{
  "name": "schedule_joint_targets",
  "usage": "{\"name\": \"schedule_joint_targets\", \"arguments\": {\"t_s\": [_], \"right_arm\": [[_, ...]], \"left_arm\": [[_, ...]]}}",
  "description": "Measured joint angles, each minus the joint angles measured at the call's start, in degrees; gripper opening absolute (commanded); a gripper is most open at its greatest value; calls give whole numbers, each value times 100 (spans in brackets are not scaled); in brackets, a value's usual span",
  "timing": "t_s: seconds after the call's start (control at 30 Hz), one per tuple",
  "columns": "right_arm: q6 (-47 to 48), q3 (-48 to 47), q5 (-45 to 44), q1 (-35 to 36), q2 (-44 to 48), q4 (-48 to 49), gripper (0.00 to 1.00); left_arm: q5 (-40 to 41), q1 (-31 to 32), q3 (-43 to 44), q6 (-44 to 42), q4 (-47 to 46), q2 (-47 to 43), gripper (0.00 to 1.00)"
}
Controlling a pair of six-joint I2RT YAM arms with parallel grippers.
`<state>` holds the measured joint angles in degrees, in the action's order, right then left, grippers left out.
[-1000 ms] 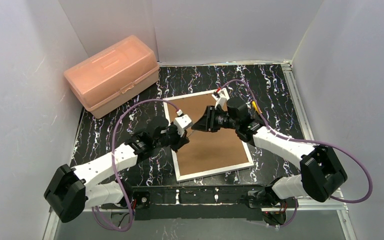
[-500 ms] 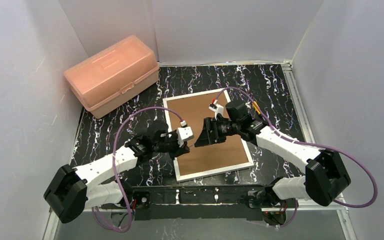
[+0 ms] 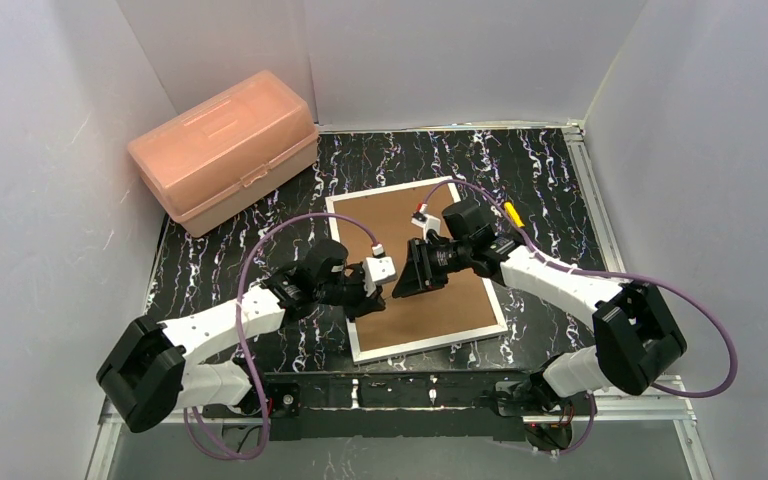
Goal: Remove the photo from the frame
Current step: Adjust the screwdriver, then adjust the photo frame at the center of the board.
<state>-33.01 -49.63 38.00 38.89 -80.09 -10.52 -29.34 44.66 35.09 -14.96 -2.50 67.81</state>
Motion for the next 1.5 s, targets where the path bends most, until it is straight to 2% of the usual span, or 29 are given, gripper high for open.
{"name": "schedule_joint_targets", "arguments": {"t_s": [0.1, 0.27, 0.37, 0.53, 0.57, 0.77, 0.9, 0.97, 1.1, 1.27, 1.37, 1.5], "right_arm": [[-28, 0, 15, 0, -28, 2, 37], [-81, 0, 61, 0, -28, 20, 12], [-111, -4, 107, 7, -28, 26, 3], [-96, -4, 76, 7, -26, 9, 1], [-81, -4, 72, 7, -26, 4, 1], [50, -9, -83, 4, -26, -122, 1], [232, -31, -603, -59, 59, -544, 1], [328, -37, -979, -133, 232, -780, 1], [442, -39, -1770, -319, 863, -1123, 1], [433, -87, -2796, -352, 1585, -1617, 1], [236, -260, -3519, -352, 1725, -2216, 1], [-173, -540, -4448, -352, 1733, -3241, 1]], "left_arm": [[11, 61, 48, -15, 22, 116, 0], [63, 142, 144, -76, 92, 214, 0], [98, 162, 146, -116, 109, 219, 0], [162, 170, 151, -149, 114, 216, 0], [175, 170, 151, -153, 116, 216, 2], [304, 181, 149, -157, 127, 186, 51], [433, 181, 149, -42, 63, 59, 79], [595, 181, 149, 59, 11, -39, 96], [1320, 186, 177, 433, -37, -216, 98], [2627, 186, 463, 1198, -39, -216, 98], [3445, 186, 599, 1700, -94, -210, 98], [3995, 107, 1045, 1982, 48, 120, 98]]}}
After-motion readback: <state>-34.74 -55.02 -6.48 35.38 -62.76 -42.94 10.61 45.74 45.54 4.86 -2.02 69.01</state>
